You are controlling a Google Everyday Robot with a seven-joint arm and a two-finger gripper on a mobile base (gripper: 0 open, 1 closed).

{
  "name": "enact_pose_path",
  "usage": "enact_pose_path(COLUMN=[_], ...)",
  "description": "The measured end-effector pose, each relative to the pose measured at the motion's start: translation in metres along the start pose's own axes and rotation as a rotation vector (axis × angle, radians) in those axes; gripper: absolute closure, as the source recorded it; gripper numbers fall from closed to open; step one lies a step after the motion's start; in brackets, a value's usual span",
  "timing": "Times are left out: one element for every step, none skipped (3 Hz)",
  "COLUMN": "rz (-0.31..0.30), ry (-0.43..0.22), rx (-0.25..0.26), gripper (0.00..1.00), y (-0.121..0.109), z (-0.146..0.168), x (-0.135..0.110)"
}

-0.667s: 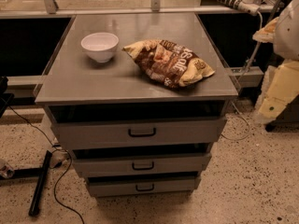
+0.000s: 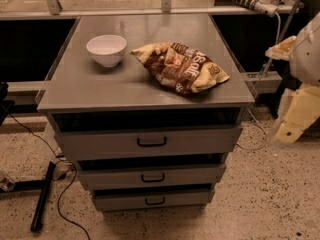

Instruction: Open top drawer

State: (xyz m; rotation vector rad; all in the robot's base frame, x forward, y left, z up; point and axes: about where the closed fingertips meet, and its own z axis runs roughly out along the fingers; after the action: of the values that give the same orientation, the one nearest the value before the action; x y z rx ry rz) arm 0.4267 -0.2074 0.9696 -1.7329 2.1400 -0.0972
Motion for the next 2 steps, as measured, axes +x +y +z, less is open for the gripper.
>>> enact_pose_path(rz=[-0.050, -0.136], ry=[-0.050, -0.139], rx=[-0.031, -0.038], gripper=[0.00, 0.00], y=[0.025, 0.049], z=[0.035, 0.073], x=[0.002, -0.006])
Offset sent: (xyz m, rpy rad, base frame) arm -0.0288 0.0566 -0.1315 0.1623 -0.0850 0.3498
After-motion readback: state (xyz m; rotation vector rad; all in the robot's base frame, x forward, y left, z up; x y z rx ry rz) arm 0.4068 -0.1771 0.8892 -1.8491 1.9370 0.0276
